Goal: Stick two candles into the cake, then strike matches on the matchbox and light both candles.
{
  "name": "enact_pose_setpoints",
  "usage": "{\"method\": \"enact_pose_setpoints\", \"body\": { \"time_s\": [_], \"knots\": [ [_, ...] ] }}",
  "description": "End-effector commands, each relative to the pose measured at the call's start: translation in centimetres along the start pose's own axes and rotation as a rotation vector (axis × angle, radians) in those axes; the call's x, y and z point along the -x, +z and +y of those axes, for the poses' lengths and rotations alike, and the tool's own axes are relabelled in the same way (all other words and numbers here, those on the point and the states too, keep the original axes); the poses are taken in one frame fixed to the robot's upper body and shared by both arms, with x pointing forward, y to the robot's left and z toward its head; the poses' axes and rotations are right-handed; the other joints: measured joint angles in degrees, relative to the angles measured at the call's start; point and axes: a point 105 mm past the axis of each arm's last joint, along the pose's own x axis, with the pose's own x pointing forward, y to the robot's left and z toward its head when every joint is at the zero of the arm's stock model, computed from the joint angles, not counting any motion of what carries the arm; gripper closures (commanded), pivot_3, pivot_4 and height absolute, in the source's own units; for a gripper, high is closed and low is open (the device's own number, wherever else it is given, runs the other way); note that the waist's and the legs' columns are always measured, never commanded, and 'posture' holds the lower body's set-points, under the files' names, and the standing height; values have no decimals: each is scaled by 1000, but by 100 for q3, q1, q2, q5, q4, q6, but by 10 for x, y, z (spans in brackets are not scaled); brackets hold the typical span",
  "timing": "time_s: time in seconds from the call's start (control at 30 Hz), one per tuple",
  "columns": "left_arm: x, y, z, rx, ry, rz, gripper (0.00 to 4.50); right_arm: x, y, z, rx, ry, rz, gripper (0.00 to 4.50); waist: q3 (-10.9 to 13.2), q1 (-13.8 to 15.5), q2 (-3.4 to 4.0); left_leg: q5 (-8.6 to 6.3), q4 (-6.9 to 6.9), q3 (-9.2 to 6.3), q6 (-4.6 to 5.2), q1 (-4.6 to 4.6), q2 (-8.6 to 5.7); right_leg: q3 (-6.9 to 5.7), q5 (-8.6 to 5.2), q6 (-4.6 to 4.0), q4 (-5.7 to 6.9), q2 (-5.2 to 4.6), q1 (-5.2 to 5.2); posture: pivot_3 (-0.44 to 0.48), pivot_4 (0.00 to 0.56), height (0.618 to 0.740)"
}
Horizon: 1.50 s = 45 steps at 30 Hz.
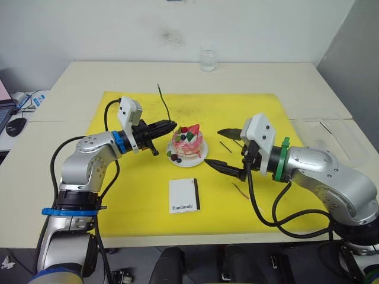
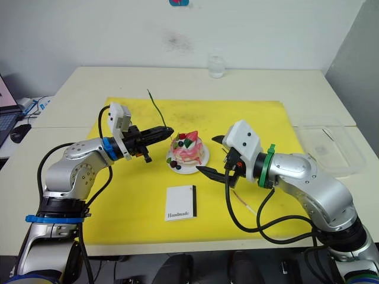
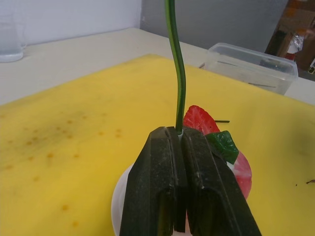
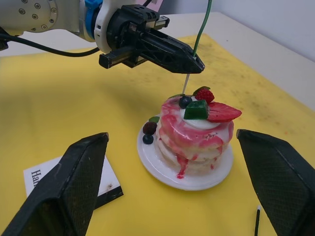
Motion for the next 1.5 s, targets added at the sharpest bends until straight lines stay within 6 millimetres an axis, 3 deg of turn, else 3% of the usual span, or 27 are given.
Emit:
{"method": "enact_pose_setpoints", "body": {
  "time_s": [0.03,0.57,0.97,1.3,1.5],
  "knots": [
    [-3,12,0,-37,-10,-36,4500,2,9,6,36,13,-30,127,0,0,0,0,1,0,0,0,0,0,0,0,1,0,0,0,150,740],
    [-12,-18,-10,-75,-30,-3,4500,3,12,9,27,21,-37,127,0,-1,0,0,13,0,0,15,-4,2,1,-2,49,-1,0,0,150,740],
    [-10,-48,-3,-79,2,67,4500,2,16,13,18,29,-44,127,-2,-1,-2,4,12,5,5,73,-4,9,-15,26,71,-1,34,0,150,740],
    [-8,-34,4,-58,32,12,4500,1,18,14,12,28,-50,127,-3,0,-2,6,12,6,8,79,-2,14,-16,26,74,-1,35,0,150,740],
    [2,-28,8,-56,37,26,2625,0,18,14,6,25,-52,0,-3,-5,-2,6,9,5,8,79,-1,13,-16,26,74,0,33,0,150,740]
  ]
}}
